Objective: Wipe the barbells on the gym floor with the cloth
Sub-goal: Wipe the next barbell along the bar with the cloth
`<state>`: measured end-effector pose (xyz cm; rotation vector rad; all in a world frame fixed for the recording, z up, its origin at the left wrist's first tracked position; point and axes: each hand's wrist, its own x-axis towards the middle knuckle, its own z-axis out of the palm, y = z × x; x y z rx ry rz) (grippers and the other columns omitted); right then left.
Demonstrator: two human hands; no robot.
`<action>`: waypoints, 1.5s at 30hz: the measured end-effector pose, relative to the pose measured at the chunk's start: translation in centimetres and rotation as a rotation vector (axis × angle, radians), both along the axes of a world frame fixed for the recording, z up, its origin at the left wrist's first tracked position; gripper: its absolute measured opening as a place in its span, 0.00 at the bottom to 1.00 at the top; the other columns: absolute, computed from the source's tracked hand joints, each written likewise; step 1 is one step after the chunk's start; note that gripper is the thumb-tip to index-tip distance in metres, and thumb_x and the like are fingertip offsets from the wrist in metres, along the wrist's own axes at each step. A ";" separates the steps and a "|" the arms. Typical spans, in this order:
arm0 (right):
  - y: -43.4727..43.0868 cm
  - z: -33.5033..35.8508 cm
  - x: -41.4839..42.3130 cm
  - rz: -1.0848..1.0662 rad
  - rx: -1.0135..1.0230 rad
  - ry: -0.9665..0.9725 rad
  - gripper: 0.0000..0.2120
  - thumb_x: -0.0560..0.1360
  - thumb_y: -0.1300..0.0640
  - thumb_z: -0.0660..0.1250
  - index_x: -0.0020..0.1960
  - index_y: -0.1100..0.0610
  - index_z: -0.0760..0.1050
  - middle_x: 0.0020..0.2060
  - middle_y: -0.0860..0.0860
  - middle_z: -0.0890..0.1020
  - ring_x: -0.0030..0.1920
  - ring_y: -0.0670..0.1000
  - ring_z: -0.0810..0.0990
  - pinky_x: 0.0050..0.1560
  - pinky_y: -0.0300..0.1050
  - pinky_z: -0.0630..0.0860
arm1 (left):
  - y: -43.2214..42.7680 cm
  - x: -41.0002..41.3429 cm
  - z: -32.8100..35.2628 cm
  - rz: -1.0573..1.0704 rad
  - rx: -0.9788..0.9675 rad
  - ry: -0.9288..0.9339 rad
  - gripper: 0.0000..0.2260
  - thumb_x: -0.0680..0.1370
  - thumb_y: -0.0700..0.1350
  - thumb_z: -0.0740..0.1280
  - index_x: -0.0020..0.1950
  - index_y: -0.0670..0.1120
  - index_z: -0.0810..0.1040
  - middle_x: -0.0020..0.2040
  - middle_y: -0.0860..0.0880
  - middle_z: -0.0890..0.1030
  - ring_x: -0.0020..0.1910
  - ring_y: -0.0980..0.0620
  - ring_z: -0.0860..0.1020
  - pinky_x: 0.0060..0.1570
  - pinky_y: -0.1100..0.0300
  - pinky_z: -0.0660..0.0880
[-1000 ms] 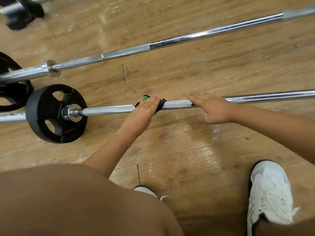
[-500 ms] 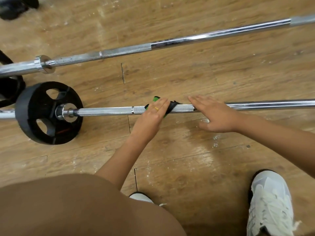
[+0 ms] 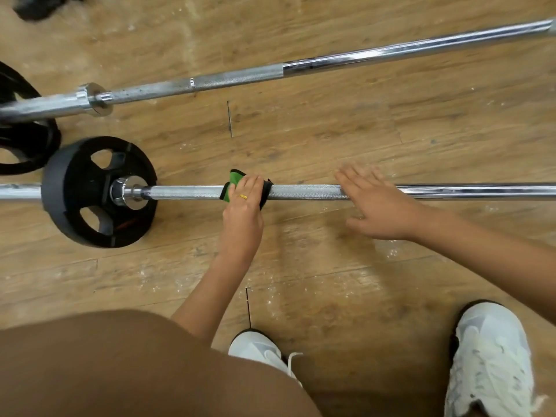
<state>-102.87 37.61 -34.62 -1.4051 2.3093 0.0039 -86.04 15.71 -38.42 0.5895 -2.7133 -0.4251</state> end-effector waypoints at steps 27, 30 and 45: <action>-1.5 -0.6 2.2 0.188 -0.097 0.095 0.46 0.69 0.45 0.59 0.81 0.61 0.48 0.80 0.56 0.51 0.80 0.52 0.48 0.76 0.48 0.39 | -4.1 3.0 1.8 0.148 0.112 -0.146 0.24 0.80 0.30 0.60 0.75 0.45 0.70 0.77 0.48 0.69 0.78 0.47 0.62 0.64 0.42 0.73; -1.3 -0.9 2.0 0.197 -0.129 0.063 0.46 0.70 0.42 0.55 0.82 0.58 0.43 0.80 0.53 0.43 0.78 0.47 0.40 0.75 0.43 0.34 | -3.1 3.3 1.4 0.042 0.106 -0.148 0.27 0.78 0.27 0.60 0.76 0.45 0.70 0.78 0.47 0.68 0.79 0.47 0.62 0.61 0.44 0.75; -6.5 -0.6 -1.3 0.416 -0.093 -0.164 0.39 0.81 0.38 0.50 0.80 0.53 0.33 0.79 0.48 0.36 0.80 0.45 0.41 0.76 0.34 0.41 | -4.7 4.4 2.5 0.015 0.039 -0.283 0.31 0.77 0.25 0.60 0.79 0.44 0.64 0.80 0.48 0.63 0.80 0.48 0.58 0.75 0.45 0.65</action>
